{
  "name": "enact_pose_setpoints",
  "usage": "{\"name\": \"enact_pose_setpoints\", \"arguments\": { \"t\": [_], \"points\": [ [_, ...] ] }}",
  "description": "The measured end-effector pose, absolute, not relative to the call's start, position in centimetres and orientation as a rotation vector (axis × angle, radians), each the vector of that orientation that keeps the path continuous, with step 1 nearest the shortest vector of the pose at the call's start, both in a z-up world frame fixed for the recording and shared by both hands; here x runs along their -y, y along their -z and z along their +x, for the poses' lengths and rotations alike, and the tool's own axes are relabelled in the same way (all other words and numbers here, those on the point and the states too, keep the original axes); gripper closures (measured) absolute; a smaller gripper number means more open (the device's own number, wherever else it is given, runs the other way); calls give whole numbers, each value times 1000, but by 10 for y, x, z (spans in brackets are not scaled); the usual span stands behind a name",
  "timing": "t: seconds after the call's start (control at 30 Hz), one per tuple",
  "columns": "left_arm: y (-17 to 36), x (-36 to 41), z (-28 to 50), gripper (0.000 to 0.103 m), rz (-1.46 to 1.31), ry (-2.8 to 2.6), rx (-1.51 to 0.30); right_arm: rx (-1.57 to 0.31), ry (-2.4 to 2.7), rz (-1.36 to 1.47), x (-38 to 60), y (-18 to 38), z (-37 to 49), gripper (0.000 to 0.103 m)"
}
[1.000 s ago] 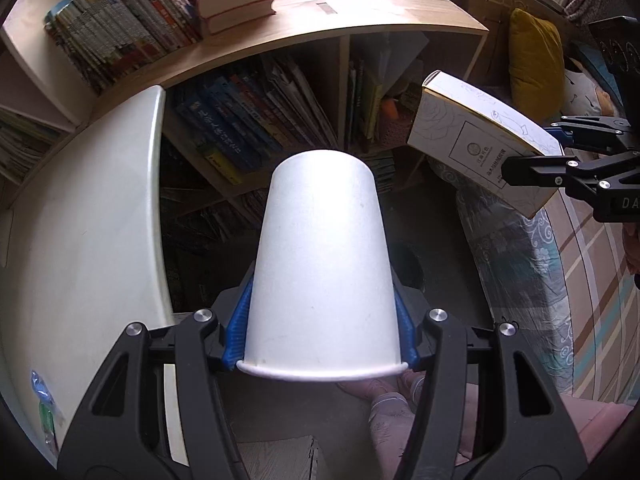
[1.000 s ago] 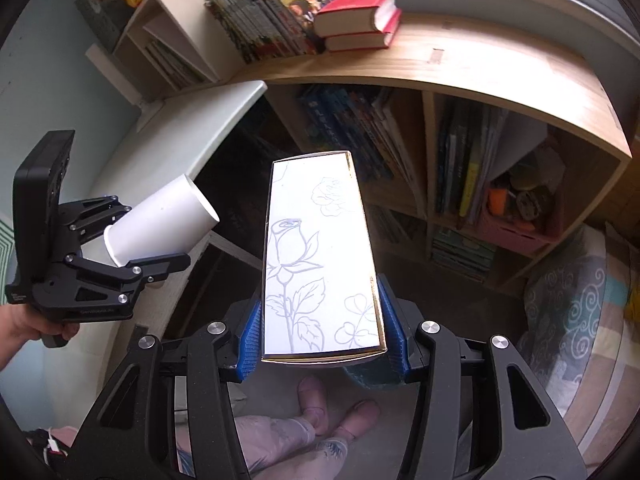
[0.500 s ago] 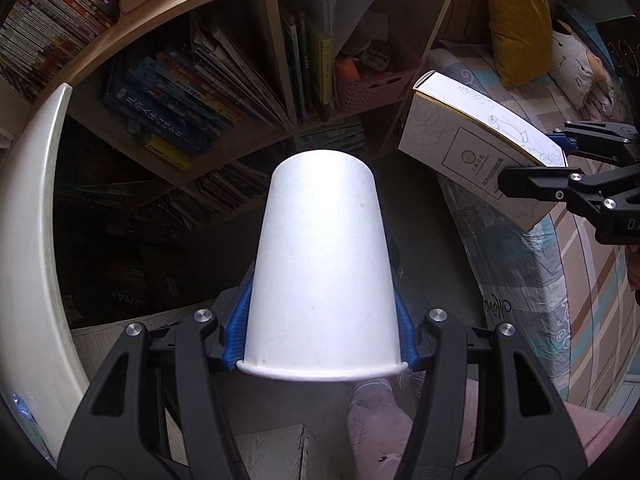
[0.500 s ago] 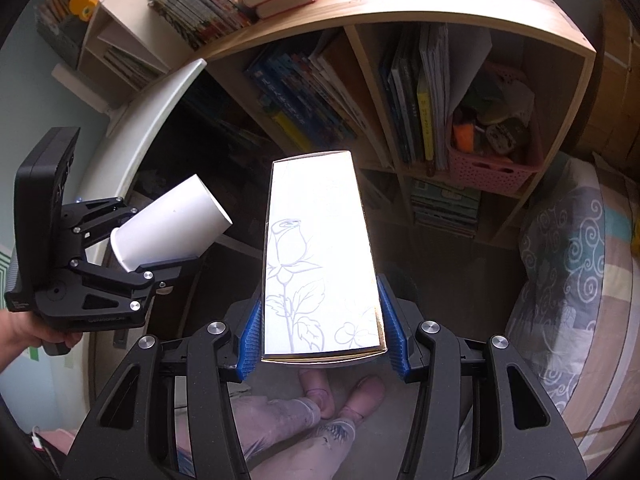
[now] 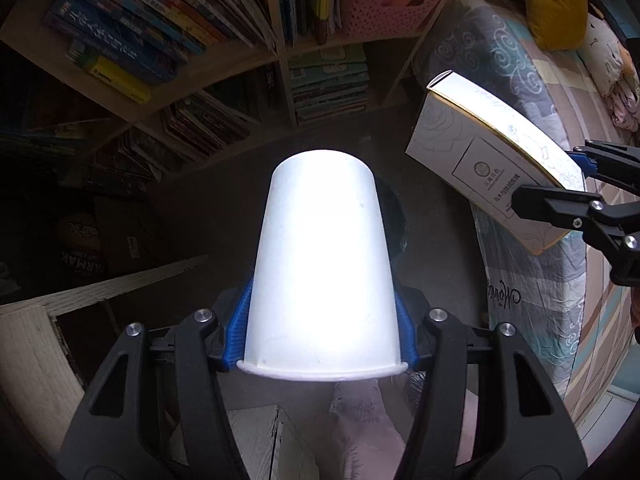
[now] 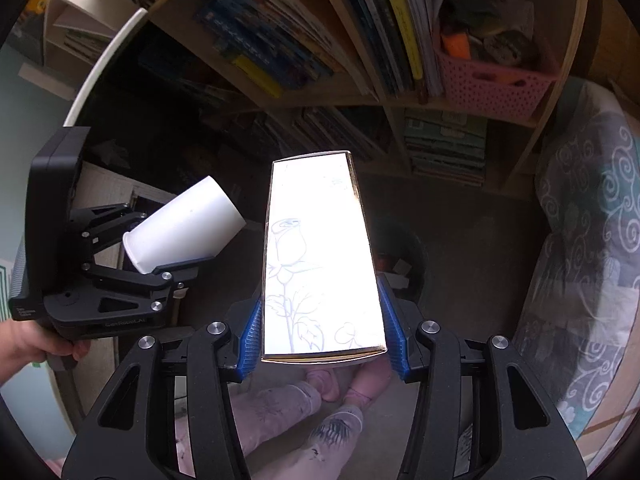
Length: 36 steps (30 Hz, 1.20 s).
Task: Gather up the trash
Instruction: 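Carry the paper cup and sketched box over the teal wastebasket with both tools, then open both tools to drop the cup and box into the wastebasket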
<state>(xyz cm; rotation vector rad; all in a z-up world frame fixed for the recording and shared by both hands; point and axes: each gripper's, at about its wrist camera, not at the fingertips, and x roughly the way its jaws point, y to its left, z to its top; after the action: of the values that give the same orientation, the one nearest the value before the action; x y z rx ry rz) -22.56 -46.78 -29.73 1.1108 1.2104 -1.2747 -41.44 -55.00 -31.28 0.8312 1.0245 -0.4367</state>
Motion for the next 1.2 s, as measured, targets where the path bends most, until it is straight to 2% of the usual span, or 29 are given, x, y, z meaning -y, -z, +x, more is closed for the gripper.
{"name": "enact_pose_setpoints", "arguments": {
  "t": [0.33, 0.7, 0.9, 0.97, 1.03, 1.1, 1.13, 1.17, 1.2],
  "points": [
    [391, 472, -222, 48, 1152, 1243, -1290, -1076, 468, 929, 559, 412, -414, 52],
    [452, 485, -223, 48, 1183, 1255, -1331, -1123, 485, 995, 569, 482, -410, 52],
    [471, 489, -234, 47, 1245, 1279, -1315, -1122, 487, 1013, 577, 499, -409, 52],
    [475, 490, -236, 41, 1249, 1284, -1318, -1118, 474, 1019, 578, 500, -409, 50],
    [476, 491, -239, 39, 1252, 1291, -1323, -1117, 473, 1025, 579, 500, -410, 49],
    [476, 493, -241, 31, 1262, 1286, -1308, -1104, 474, 1030, 581, 499, -413, 42],
    [476, 493, -242, 24, 1263, 1287, -1302, -1098, 479, 1028, 581, 497, -414, 35],
    [476, 493, -243, 19, 1264, 1282, -1298, -1089, 479, 1030, 581, 495, -416, 35],
    [475, 494, -243, 19, 1259, 1281, -1302, -1085, 482, 1035, 581, 494, -417, 35]
  ]
}}
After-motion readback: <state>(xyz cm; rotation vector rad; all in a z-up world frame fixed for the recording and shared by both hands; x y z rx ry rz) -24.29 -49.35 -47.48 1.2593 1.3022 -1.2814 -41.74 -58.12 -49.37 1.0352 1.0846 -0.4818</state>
